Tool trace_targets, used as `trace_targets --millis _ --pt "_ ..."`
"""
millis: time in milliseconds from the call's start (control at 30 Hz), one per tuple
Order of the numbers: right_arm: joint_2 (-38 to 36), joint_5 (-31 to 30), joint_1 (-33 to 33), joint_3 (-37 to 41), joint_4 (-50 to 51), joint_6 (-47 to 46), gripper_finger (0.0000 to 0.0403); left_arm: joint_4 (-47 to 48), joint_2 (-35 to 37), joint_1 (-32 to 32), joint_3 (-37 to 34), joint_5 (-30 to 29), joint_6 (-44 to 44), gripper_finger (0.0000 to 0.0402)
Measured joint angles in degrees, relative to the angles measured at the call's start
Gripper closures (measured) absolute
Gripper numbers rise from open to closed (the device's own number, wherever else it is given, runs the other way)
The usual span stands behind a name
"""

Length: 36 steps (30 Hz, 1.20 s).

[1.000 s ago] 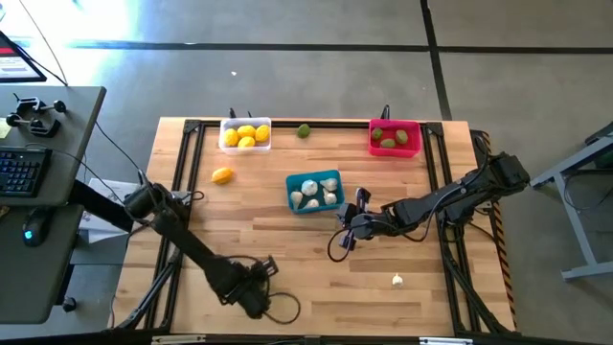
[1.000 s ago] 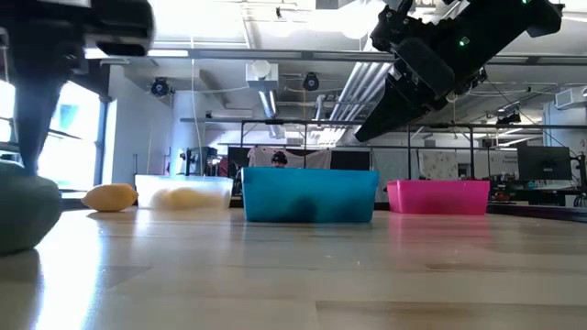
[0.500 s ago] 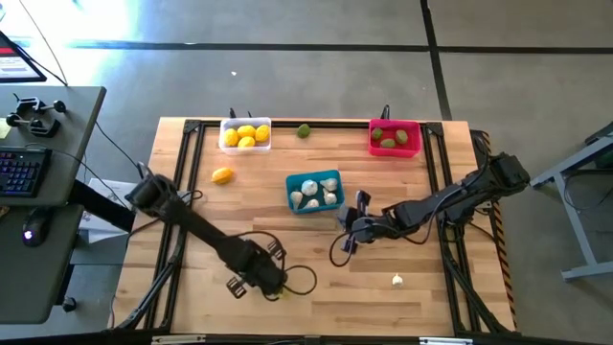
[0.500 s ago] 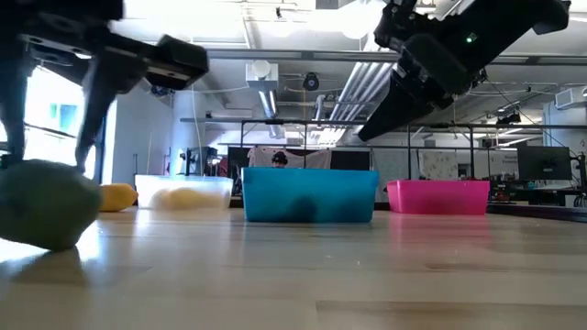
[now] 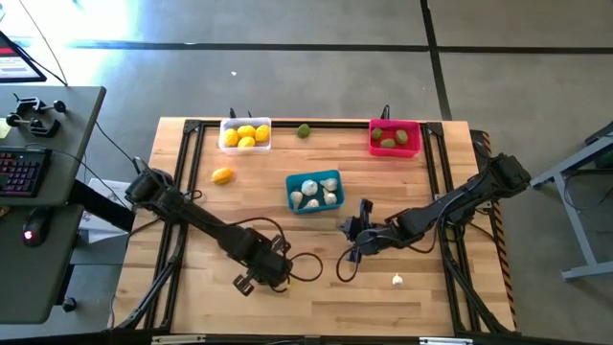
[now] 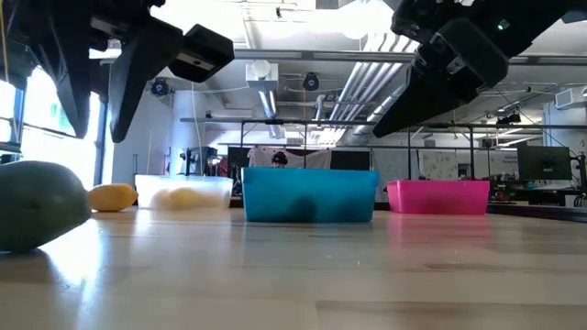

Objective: Sort produce into baskets
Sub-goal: Put the green lime into the pink bin

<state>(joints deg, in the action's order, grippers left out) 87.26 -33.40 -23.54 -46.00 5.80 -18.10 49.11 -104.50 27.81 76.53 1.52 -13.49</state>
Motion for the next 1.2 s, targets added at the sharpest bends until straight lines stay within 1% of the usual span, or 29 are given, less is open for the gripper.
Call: trace_targets --millis 67,167,267,467,567,633,833,900,967,1033,1133,1200 --pt "0.0 -0.3 0.0 0.0 -0.1 -0.6 0.0402 0.2 -0.1 0.3 0.0 -0.7 -0.1 0.032" --pt "0.0 -0.5 0.0 0.0 -0.2 -1.2 0.0402 0.1 -0.2 0.7 0.0 -0.7 -0.1 0.0293" --pt "0.0 -0.5 0.0 0.0 -0.2 -1.4 0.0402 0.3 -0.2 1.4 0.0 -0.9 0.7 0.0257" --pt "0.0 -0.5 0.0 0.0 -0.2 -1.4 0.0402 0.3 -0.2 1.9 0.0 -4.7 3.1 0.0187" --pt "0.0 -0.5 0.0 0.0 -0.2 -1.4 0.0402 0.8 -0.7 1.2 0.0 -2.9 4.7 0.0164" --pt "0.0 -0.5 0.0 0.0 -0.2 -1.4 0.0402 1.2 -1.7 0.8 -0.3 -2.0 5.4 0.0156" --pt "0.0 -0.5 0.0 0.0 0.0 -1.4 0.0402 0.1 -2.2 0.1 -4.4 -2.4 3.4 0.0155" --pt "0.0 -0.5 0.0 0.0 0.1 -1.4 0.0402 0.0 -2.2 -0.1 -5.2 -3.5 4.3 0.0158" --pt "0.0 -0.5 0.0 0.0 0.1 -1.4 0.0402 -2.4 -2.1 -0.2 -7.0 -3.3 5.6 0.0165" --pt "0.0 -0.5 0.0 0.0 0.1 -1.4 0.0402 -5.9 -2.0 -0.2 -9.1 -2.8 5.7 0.0178" --pt "0.0 -0.5 0.0 0.0 -0.1 -1.4 0.0402 -11.1 -1.4 -0.2 -11.0 -2.8 5.9 0.0211" --pt "0.0 -0.5 -0.1 0.0 -0.5 -1.4 0.0402 -12.1 -1.1 -0.4 -11.4 -2.9 6.3 0.0234"
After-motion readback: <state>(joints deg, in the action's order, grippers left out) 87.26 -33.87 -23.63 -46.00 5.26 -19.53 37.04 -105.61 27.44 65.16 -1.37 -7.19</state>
